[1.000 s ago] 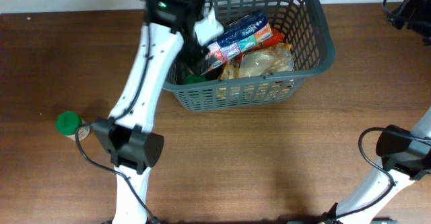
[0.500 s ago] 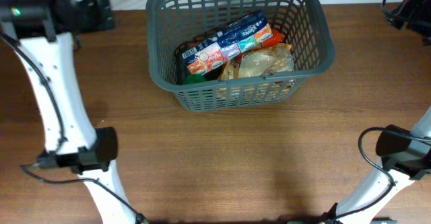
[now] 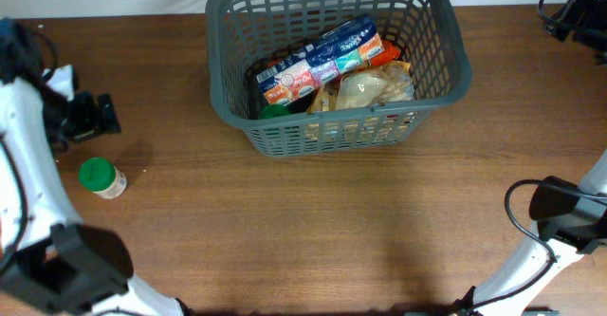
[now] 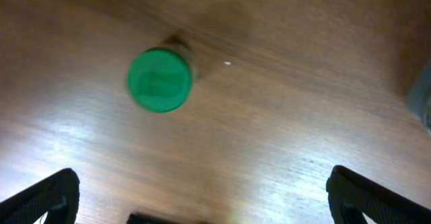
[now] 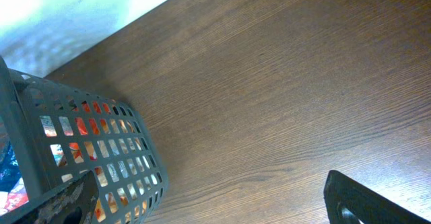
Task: Pack container
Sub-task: 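Grasp the second green-lidded jar with the left gripper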
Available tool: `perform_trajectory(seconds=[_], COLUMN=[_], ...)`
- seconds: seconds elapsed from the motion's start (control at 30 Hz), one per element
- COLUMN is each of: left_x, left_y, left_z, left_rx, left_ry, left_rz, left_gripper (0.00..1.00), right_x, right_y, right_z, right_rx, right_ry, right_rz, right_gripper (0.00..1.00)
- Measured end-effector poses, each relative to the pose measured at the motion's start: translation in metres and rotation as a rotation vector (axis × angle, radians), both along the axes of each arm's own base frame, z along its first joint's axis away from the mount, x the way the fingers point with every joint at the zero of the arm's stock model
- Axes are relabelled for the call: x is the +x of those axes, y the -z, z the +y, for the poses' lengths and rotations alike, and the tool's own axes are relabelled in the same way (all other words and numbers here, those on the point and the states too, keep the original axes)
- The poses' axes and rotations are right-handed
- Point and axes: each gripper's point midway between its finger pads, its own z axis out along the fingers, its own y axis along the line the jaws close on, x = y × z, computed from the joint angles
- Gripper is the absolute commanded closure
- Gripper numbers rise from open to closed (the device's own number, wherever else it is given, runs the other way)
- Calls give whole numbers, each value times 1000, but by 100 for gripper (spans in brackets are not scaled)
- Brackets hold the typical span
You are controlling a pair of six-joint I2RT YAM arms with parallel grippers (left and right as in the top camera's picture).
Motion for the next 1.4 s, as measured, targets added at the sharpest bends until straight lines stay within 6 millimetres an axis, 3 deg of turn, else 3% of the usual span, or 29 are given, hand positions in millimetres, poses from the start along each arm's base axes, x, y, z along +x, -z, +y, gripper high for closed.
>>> perform_trajectory(seconds=[0.1,0.13,0.23,0.3,0.5,0.83,1.07,1.23,1.3,1.37,1.4], left_x=[-8,-17,-26,-33,-21,-16,-23,-21,-20,-20,-19], left_y=[19,54,97,112,126,143,203,208,208,208,208], left_z=[12,15,26,35,48,51,47,51,51,51,51], left_rx=[7,-24,-44,-46,-9,3,-73,-62,-61,-61,-62], left_ry=[-23,-38,-72,-103,-114,-111,-111,-112,-112,-114,-114], left_rz=[-8,58,91,94,26,4,140,140,139,136,134], left_gripper=[1,1,1,1,1,1,0,0,8,35,40], right_x=[0,0,0,0,0,0,0,0,0,0,0], right_y=[0,0,0,0,0,0,0,0,0,0,0], right_z=[0,0,0,0,0,0,0,0,0,0,0], right_rx=[0,0,0,0,0,0,0,0,0,0,0], right_ry=[0,0,0,0,0,0,0,0,0,1,0], right_rz=[0,0,0,0,0,0,0,0,0,0,0], right_gripper=[1,1,1,1,1,1,1,1,1,2,1])
